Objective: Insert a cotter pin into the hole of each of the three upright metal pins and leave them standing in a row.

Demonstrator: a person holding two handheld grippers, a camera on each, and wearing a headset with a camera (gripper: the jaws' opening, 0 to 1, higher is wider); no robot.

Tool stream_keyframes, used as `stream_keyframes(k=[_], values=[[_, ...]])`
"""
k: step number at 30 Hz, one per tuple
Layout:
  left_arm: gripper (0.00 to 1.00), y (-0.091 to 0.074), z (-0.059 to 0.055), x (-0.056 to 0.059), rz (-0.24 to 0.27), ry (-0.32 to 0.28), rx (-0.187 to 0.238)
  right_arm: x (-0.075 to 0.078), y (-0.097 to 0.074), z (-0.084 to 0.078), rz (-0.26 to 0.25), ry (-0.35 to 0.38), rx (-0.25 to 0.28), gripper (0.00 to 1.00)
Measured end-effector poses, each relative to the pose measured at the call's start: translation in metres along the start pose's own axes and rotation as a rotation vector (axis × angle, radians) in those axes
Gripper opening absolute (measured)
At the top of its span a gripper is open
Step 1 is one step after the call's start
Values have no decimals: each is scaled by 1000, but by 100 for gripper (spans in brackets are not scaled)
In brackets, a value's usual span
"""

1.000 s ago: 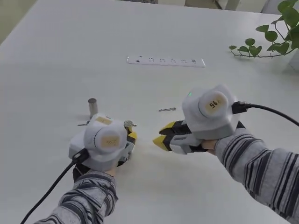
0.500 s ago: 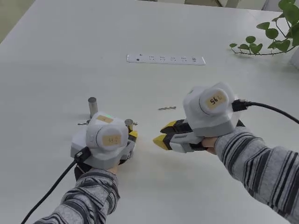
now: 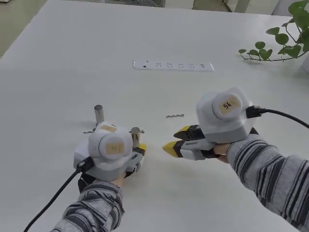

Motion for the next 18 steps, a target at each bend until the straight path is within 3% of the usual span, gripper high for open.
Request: stream_keyframes(k=[7,18], values=[[29,-18,-4,1,-21,14,-10,-2,-3,2,13,18,25,24],[49,-55,-1,0,-64,40,42,-13,-7,23,55,31,129,30]])
Point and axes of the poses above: the centre of the closed fingertips' face, and the gripper's own axes: y roughly forward along the fingers, x roughly to its right, z roughly out of its top, the point moved 8 cm from there along -y, roughly backward along the fingers, and after that the axes turned 9 degrees about y, right-handed, at the moved point
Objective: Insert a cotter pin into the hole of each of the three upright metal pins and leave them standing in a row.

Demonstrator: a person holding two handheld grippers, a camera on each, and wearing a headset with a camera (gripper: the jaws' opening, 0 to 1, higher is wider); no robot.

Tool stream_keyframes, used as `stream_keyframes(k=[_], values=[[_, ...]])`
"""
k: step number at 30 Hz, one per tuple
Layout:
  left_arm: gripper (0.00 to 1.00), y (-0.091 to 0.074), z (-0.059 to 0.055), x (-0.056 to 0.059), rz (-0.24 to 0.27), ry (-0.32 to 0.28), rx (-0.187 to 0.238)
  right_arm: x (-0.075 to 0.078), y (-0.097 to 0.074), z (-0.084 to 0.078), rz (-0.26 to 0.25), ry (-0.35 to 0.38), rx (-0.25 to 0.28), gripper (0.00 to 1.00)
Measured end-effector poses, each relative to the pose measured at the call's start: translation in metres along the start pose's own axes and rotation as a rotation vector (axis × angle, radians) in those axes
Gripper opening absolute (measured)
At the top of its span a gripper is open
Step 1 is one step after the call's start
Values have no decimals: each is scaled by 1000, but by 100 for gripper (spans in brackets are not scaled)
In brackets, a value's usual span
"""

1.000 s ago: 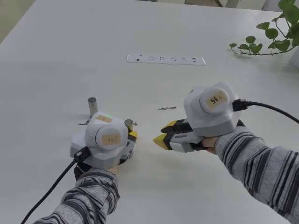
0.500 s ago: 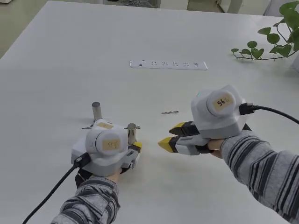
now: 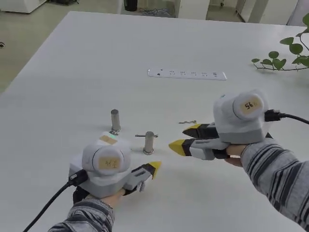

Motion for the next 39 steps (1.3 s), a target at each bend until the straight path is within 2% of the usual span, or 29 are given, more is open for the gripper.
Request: stream_keyframes(k=[3,7,16,22,26,28,31,35,39], values=[[55,-9,1,0,-6,-4,10,-2,2,6,10,2,16,32],[70,-20,-1,-3,2,-21,1,-8,7,16,19,-8,22,33],[84,-39,-3,-10,7,-18,20,-17,25,37,48,-35,33,32],[89,-43,-1,-21,20,-18,38,-22,41,49,75,-52,42,33],[93,-47,2,-26,27,-17,53,-24,54,58,96,-28,66,34],[95,-49,1,-29,32,-23,53,-24,63,61,102,-25,71,35],[99,-51,1,-34,47,-56,77,-27,76,65,113,-28,74,35],[99,-55,0,-39,66,-64,77,-24,97,69,124,-24,67,35],[99,-58,-1,-43,80,-71,79,-30,113,72,127,-37,55,35]])
Point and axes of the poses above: the centre of the closed fingertips' face, and the gripper's own axes: y roughly forward along the fingers, x roughly to its right, z roughly out of its top, the point moved 8 cm from there along -y, roughly backward along the fingers, and after that the axes turned 9 degrees about y, right-handed, at the moved point
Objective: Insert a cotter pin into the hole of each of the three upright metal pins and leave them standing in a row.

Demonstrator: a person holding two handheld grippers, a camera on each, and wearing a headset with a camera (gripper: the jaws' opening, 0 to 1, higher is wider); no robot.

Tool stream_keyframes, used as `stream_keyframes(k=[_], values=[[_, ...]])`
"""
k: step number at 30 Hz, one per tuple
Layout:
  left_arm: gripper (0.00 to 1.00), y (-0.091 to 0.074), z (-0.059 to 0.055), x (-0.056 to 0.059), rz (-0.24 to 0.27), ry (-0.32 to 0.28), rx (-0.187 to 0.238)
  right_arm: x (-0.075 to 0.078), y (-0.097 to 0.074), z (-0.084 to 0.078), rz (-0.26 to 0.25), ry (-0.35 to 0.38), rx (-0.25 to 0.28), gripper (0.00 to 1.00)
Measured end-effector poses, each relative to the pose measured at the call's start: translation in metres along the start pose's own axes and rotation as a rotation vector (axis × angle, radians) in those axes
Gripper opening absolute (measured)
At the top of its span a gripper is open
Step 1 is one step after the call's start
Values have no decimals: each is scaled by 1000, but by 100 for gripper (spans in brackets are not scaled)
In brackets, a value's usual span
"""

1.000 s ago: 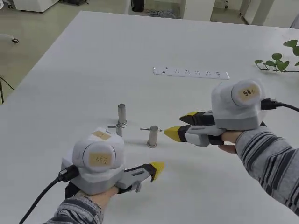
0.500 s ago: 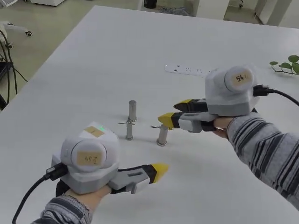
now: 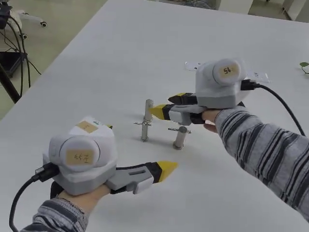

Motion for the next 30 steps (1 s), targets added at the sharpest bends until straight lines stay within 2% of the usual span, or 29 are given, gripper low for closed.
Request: stream_keyframes(k=[2,3,6,12,15,21,27,30], values=[[99,-1,0,-3,12,-4,0,1,9,1,-7,1,-12,34],[99,-2,-1,-4,14,-5,2,8,18,1,-12,10,-11,34],[99,-1,-2,-7,23,-12,2,7,27,1,-29,50,-16,33],[98,0,0,-8,28,-13,7,6,42,-5,-51,77,-33,27],[97,0,-1,-8,24,-10,-3,14,53,-4,-54,81,-27,23],[95,1,-2,-7,21,-5,-18,10,52,-1,-70,69,-13,11],[94,1,-3,-9,23,-14,-23,7,50,-2,-75,94,-11,10],[94,1,-3,-8,20,-7,-23,6,48,-2,-78,77,-14,10]])
Point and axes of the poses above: the centre of the closed fingertips' face, and the gripper's own axes: y roughly forward along the fingers, x roughly to its right, z roughly out of its top, the point moved 8 cm from there along -y, roughly backward along the fingers, and after that the axes turned 9 degrees about y, right-handed, at the moved point
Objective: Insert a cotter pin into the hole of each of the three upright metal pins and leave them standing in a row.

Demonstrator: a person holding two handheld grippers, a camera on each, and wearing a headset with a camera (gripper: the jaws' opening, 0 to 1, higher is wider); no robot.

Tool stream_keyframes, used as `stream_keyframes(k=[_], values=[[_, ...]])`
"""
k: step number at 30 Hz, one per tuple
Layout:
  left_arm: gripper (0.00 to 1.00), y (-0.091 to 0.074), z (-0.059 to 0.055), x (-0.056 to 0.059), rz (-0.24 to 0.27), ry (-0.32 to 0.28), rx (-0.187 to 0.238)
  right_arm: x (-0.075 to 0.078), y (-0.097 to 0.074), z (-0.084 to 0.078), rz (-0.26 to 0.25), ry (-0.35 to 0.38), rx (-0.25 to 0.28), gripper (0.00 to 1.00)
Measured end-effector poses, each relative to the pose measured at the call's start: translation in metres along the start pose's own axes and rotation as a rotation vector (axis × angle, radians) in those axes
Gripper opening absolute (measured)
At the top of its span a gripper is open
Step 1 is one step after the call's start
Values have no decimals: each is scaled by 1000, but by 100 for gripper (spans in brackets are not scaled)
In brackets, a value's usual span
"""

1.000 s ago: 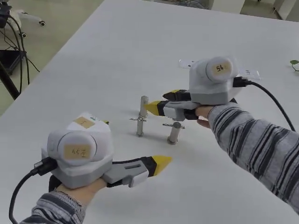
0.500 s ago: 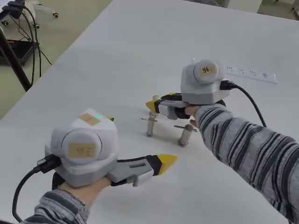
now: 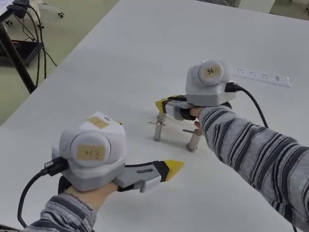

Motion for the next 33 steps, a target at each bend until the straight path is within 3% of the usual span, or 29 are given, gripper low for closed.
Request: stream_keyframes(k=[4,9,20,33], values=[[93,0,0,1,-7,7,-5,1,-4,1,-18,38,5,9],[93,0,0,1,-7,10,-5,6,-12,0,-43,27,0,8],[93,3,1,7,-37,26,-1,27,-50,-5,-101,21,-4,8],[93,4,1,12,-57,46,-1,48,-95,-27,-174,42,-20,8]])
Point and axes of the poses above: the centre of the closed fingertips' face, and the gripper's own axes: y roughly forward along the fingers, x roughly to its right, z roughly out of its top, the point moved 8 cm from there along -y, roughly backward along the fingers, and after that the axes turned 9 degrees about y, right-handed, at the moved point
